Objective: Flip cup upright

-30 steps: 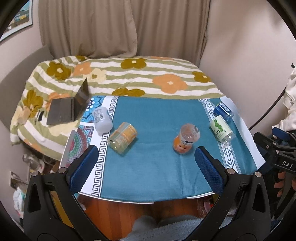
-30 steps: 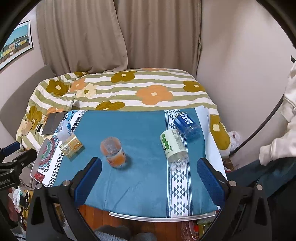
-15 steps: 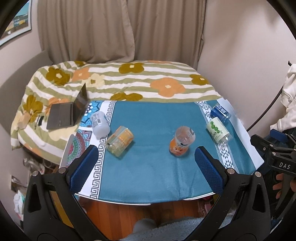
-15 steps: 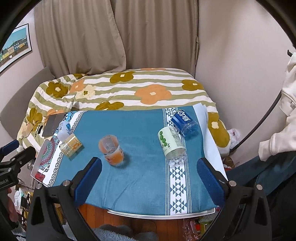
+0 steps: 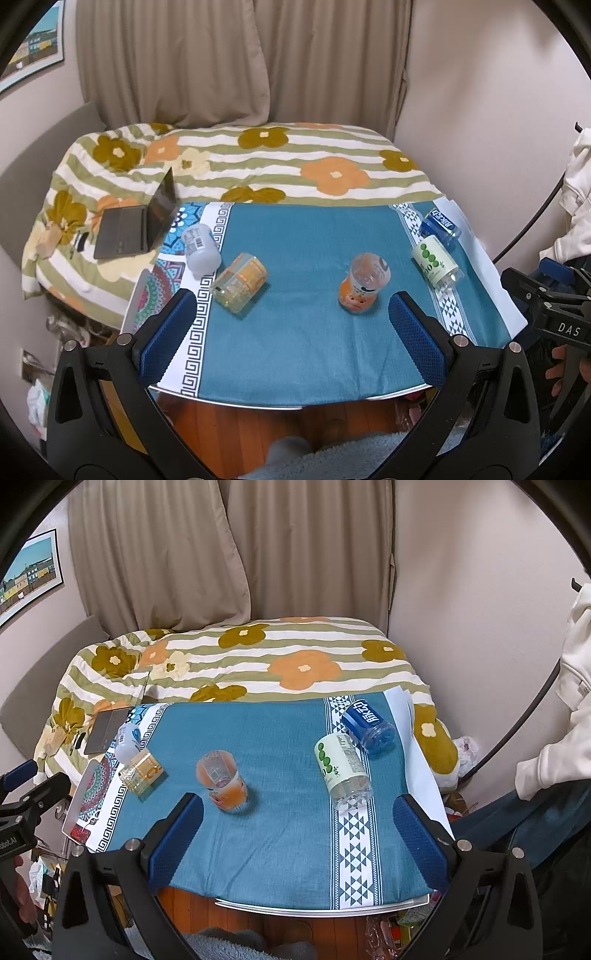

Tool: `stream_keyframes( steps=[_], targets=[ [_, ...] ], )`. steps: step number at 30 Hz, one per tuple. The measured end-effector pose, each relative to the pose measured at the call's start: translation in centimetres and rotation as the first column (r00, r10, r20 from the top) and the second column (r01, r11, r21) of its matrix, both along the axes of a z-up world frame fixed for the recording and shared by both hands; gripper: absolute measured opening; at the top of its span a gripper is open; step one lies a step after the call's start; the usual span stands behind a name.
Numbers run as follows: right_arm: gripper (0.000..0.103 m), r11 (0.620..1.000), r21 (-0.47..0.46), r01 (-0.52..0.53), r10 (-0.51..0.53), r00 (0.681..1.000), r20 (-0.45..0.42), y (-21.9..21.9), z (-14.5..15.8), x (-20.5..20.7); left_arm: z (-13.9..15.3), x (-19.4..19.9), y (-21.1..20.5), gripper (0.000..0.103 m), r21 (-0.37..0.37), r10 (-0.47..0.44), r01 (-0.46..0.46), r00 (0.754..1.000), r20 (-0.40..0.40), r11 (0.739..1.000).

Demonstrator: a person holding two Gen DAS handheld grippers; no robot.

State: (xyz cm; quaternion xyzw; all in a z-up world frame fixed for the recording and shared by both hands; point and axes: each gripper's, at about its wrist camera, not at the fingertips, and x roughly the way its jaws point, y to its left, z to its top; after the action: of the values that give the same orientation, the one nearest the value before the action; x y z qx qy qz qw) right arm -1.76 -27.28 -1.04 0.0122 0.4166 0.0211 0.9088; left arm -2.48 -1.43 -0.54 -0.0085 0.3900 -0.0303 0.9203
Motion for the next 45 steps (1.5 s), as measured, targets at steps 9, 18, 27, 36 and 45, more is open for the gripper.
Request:
stream_keyframes(
  steps=[9, 18, 27, 36, 45],
  targets=[
    [0.102, 1.0, 0.0, 0.004, -0.004, 1.0, 0.0, 0.0, 0.1, 0.0, 0.2, 0.3, 0.2, 0.103, 0.002, 0.001, -0.001, 1.0, 0.005, 1.0],
    [0.102, 1.0, -0.005, 0.012, -0.012, 1.0, -0.002, 0.1, 0.3, 0.2, 0.3, 0.8, 0.2, 0.103, 0.007, -0.005, 0.005, 1.0, 0.005, 1.0],
    [0.102, 1.0, -0.008, 0.021, -0.021, 1.0, -0.009, 0.2, -0.1, 0.4, 0.2, 1.1, 0.0, 0.103, 0.015, -0.005, 0.005, 1.0, 0.005, 1.0],
    [0.102, 1.0, -0.013, 0.022, -0.022, 1.0, -0.011, 0.3, -0.3, 0.3, 0.2, 1.8, 0.0, 0.103, 0.022, -0.008, 0.008, 1.0, 0.011, 1.0],
    [0.102, 0.999, -0.034, 0.018, -0.019, 0.999, -0.027, 1.0, -0.7, 0.4, 0.0, 2.6, -0.2, 0.103, 0.035, -0.018, 0.018, 1.0, 0.009, 0.999]
  ],
)
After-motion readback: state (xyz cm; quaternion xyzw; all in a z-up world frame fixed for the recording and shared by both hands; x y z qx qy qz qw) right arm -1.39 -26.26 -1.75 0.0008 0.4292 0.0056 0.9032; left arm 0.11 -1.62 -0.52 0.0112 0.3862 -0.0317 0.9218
